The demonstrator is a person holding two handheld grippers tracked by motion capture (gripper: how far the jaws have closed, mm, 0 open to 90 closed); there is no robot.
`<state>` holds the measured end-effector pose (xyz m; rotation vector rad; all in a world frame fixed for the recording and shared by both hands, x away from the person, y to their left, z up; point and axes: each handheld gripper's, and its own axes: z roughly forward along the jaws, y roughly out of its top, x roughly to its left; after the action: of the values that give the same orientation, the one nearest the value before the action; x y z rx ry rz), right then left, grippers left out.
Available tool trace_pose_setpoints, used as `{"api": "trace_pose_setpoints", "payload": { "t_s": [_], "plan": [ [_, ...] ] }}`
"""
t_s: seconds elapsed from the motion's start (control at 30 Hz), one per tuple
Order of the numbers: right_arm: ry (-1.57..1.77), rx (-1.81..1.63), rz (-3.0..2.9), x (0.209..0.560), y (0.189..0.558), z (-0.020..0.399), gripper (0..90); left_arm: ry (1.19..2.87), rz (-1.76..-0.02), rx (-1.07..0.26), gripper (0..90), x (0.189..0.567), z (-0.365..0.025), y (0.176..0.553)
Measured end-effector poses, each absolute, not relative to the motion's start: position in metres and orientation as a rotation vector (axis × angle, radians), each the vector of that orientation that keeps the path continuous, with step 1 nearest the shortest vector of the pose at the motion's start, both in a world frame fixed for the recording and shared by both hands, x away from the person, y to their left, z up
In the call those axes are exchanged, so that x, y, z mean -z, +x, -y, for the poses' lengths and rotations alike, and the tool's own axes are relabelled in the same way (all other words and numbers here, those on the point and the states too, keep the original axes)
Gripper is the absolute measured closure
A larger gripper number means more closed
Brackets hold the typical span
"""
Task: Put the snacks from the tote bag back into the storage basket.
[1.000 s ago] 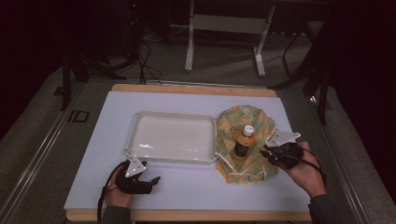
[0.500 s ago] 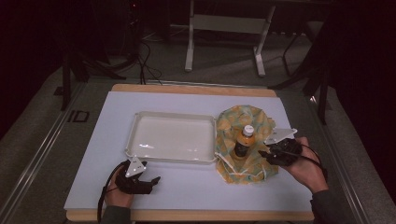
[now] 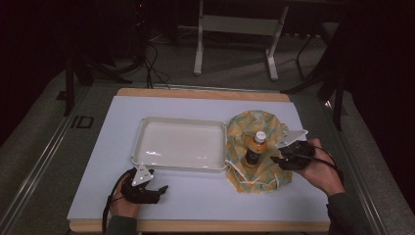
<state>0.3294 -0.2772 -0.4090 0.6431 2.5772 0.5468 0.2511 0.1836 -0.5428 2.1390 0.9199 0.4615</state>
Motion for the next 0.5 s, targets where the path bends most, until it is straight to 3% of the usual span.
{"api": "trace_pose_setpoints", "payload": {
  "t_s": [0.5],
  "plan": [
    [0.567, -0.503, -2.654, 0.403, 0.335, 0.266, 53.0, 2.147, -0.919, -0.462, 22.6, 0.543, -0.182, 0.251]
  ]
}}
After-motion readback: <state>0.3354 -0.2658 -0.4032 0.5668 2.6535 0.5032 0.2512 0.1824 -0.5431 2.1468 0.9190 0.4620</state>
